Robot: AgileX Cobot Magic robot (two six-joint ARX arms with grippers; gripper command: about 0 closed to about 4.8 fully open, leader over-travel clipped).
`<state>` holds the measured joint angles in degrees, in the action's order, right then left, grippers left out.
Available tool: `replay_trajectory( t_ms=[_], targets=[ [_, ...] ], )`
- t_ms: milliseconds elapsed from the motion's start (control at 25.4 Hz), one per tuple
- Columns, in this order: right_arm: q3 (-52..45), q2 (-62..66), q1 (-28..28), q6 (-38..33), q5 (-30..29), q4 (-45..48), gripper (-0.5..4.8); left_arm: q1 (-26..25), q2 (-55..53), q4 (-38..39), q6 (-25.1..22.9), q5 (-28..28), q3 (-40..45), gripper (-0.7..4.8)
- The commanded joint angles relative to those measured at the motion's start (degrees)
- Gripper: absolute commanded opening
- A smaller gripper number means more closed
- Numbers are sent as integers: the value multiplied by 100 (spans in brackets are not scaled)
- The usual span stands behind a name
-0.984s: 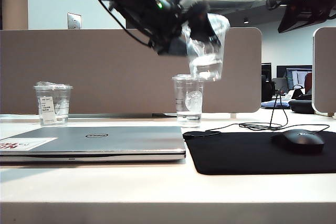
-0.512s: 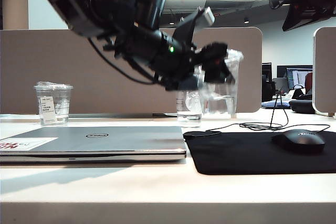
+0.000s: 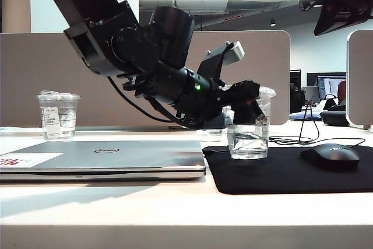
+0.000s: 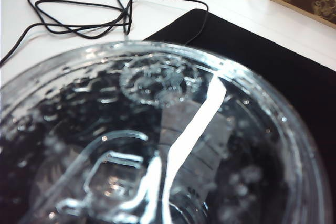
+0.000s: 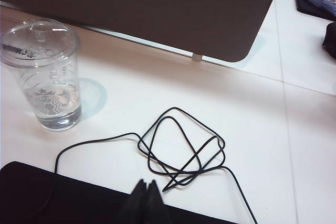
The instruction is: Pick up the coffee cup on the middle and place it on the right side of the laptop.
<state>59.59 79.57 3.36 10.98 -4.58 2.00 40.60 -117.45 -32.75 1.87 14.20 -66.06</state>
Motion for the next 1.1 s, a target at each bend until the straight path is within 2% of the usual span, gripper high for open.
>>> replay_trajectory(
  t_ms=[39, 118, 157, 197, 276, 394, 708, 866, 1063, 1102],
  targets=[
    [33, -39, 4, 2, -2, 79, -5, 2, -13, -256, 28, 13, -9, 348],
    [33, -39, 4, 0, -2, 79, -5, 2, -13, -254, 24, 13, -9, 405],
    [33, -39, 4, 0, -2, 79, -5, 2, -13, -249, 26, 13, -9, 460],
    [33, -39, 4, -2, -2, 76, -5, 2, -13, -208, 26, 15, -9, 468],
    [33, -39, 4, -2, -2, 72, -5, 2, -13, -173, 26, 22, -9, 470],
    [33, -39, 4, -2, -2, 72, -5, 4, 0, 15, 35, 358, -9, 479],
    [33, -42, 4, 0, -2, 59, -5, 22, 129, 619, 31, 509, -11, 479],
    [33, -66, 4, 0, 0, 37, -5, 20, 382, 1034, -4, 245, -13, 479],
    [33, -103, 4, 0, 0, 24, -5, 13, 619, 1672, -411, -59, -13, 479],
    [33, -133, 4, 0, -2, -2, -5, 4, 719, 2028, -511, -44, -13, 479]
  ],
)
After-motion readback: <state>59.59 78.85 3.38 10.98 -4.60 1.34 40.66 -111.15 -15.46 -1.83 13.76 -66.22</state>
